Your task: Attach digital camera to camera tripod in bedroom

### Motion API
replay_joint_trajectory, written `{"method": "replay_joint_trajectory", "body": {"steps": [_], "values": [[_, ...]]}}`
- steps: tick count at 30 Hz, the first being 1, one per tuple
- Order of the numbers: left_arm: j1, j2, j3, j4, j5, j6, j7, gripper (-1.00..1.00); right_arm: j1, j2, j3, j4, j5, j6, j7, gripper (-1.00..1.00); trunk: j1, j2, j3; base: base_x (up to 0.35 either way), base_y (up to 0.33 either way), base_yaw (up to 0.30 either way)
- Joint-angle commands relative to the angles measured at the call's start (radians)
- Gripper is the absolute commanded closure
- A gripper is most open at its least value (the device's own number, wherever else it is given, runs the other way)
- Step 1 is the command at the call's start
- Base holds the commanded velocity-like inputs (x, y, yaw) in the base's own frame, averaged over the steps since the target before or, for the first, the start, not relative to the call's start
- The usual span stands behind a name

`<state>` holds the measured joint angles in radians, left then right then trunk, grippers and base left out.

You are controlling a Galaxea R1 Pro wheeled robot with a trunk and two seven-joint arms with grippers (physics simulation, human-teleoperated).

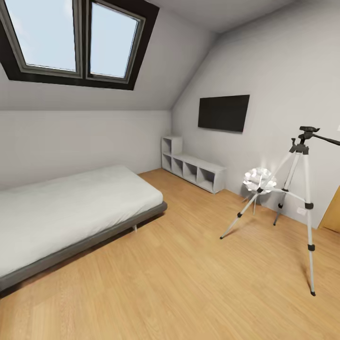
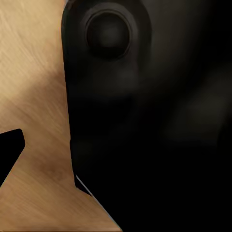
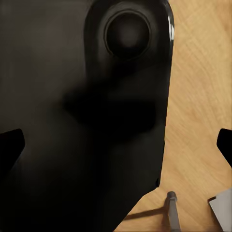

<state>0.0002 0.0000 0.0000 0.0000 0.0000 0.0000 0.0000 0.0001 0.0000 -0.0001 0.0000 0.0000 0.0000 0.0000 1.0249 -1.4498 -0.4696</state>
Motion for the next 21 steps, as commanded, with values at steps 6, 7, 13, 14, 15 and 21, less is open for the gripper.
{"method": "replay_joint_trajectory", "body": {"steps": [6,7,13,14,15,21], "values": [[0.003,-0.013,0.034,-0.034,0.034,-0.022,-0.004,-1.0,0.001,0.003,0.014,-0.002,0.011,-0.003,0.003,-1.0,0.0,0.0,0.0,0.0,0.0,0.0],[0.003,-0.012,0.031,-0.033,0.039,-0.02,-0.004,-1.0,0.001,0.001,0.013,-0.002,0.011,-0.002,0.004,-1.0,0.0,0.0,0.0,0.0,0.0,0.0],[0.003,-0.012,0.034,-0.041,0.045,-0.02,-0.006,-1.0,0.001,-0.005,0.009,-0.002,0.01,-0.002,0.006,-1.0,0.0,0.0,0.0,0.0,0.0,0.0],[0.003,-0.012,0.035,-0.042,0.051,-0.021,-0.006,-1.0,0.001,-0.005,0.008,-0.002,0.009,-0.002,0.006,-1.0,0.0,0.0,0.0,0.0,0.0,0.0],[0.003,-0.011,0.036,-0.043,0.056,-0.021,-0.006,-1.0,0.001,-0.005,0.008,-0.002,0.009,-0.002,0.006,-1.0,0.0,0.0,0.0,0.0,0.0,0.0],[0.003,-0.011,0.038,-0.045,0.084,-0.023,-0.007,-1.0,0.001,-0.006,0.008,-0.002,0.009,-0.002,0.007,-1.0,0.0,0.0,0.0,0.0,0.0,0.0]]}}
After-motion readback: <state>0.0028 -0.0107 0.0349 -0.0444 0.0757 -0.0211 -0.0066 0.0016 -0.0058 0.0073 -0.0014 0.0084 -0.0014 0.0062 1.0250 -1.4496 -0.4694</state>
